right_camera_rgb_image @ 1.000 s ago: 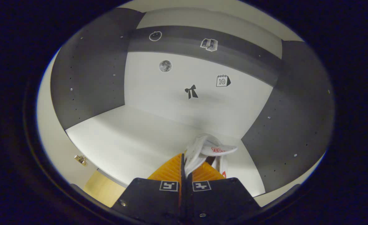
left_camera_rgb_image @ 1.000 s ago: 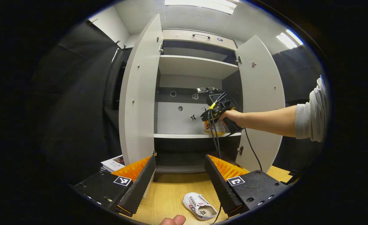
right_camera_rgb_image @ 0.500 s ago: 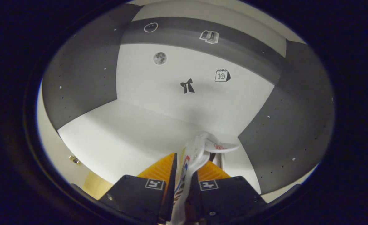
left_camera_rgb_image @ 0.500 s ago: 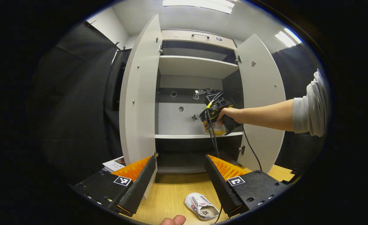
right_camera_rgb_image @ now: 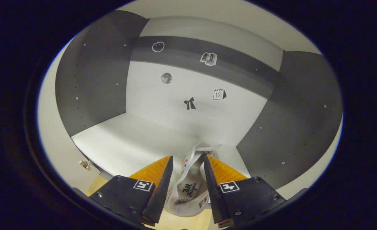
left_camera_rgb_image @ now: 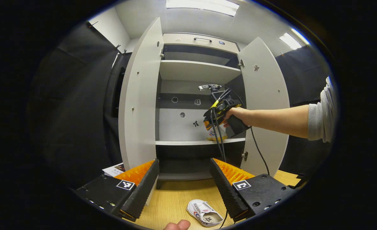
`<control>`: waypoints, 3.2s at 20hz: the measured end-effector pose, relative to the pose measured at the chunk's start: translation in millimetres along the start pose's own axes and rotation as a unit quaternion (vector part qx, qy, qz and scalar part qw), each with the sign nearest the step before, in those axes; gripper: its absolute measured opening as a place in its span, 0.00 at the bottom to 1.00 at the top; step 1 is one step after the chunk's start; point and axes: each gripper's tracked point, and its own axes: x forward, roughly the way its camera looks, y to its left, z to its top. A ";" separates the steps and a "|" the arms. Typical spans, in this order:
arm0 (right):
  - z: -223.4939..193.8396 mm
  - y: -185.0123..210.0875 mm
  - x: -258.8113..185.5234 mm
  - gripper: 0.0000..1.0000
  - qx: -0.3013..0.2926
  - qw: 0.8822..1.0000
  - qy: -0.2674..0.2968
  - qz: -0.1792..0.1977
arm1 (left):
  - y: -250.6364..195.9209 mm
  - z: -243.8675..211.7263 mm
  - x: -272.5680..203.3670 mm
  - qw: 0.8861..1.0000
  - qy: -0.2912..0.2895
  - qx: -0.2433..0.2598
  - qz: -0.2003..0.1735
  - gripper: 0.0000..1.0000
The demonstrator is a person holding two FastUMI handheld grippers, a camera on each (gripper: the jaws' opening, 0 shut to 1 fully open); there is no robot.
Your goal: Grab one shoe with the right hand and put it into the shoe cabinet, grab the other shoe with the left hand and put it into the shoe cabinet; then close the right door with the right hand and the left door with the left hand.
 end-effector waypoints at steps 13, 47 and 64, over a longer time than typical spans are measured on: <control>-21.9 3.9 -204.7 0.64 0.034 0.980 -0.197 0.003 | -5.7 14.6 -19.6 1.000 -0.023 0.008 -0.002 0.95; -288.4 -24.2 -297.0 1.00 0.082 0.975 -0.198 -0.055 | -38.2 -252.1 -28.7 0.963 0.267 0.017 -0.001 0.95; -306.7 -21.0 -244.8 1.00 0.077 0.985 -0.143 -0.052 | -23.4 -320.6 18.2 0.941 0.338 0.012 0.023 0.97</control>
